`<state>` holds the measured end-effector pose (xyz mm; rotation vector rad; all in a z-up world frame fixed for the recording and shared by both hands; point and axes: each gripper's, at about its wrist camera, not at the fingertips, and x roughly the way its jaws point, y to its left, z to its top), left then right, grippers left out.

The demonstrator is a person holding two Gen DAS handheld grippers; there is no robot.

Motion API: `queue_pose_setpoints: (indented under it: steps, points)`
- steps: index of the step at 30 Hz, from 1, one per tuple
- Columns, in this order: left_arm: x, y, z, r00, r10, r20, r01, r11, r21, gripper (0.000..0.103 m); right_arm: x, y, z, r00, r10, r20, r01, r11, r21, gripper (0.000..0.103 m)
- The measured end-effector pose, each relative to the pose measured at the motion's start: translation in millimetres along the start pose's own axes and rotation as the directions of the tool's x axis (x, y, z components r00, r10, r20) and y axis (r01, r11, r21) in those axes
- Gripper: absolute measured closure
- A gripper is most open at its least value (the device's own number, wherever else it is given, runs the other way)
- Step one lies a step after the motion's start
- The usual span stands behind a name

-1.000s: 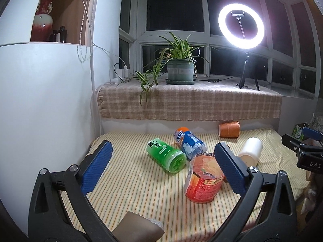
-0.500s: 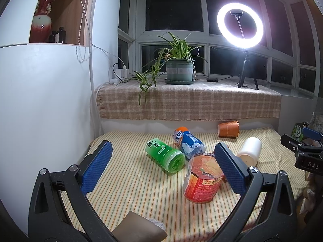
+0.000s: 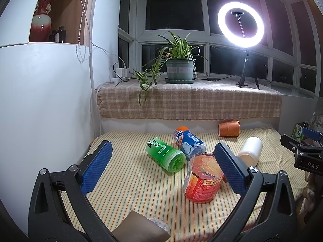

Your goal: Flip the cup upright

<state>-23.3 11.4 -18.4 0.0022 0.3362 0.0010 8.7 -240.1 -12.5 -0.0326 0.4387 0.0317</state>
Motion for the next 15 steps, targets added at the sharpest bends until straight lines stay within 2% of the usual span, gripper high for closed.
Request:
queue_pose_setpoints:
  steps: [15]
  points:
    - [3.7,4.3,-4.2,1.0,0.018,0.003,-0.018,1.0,0.003,0.0,3.8,-1.9,-2.7,1.0,0.005,-0.011,-0.005,1.0,0.005,0.0]
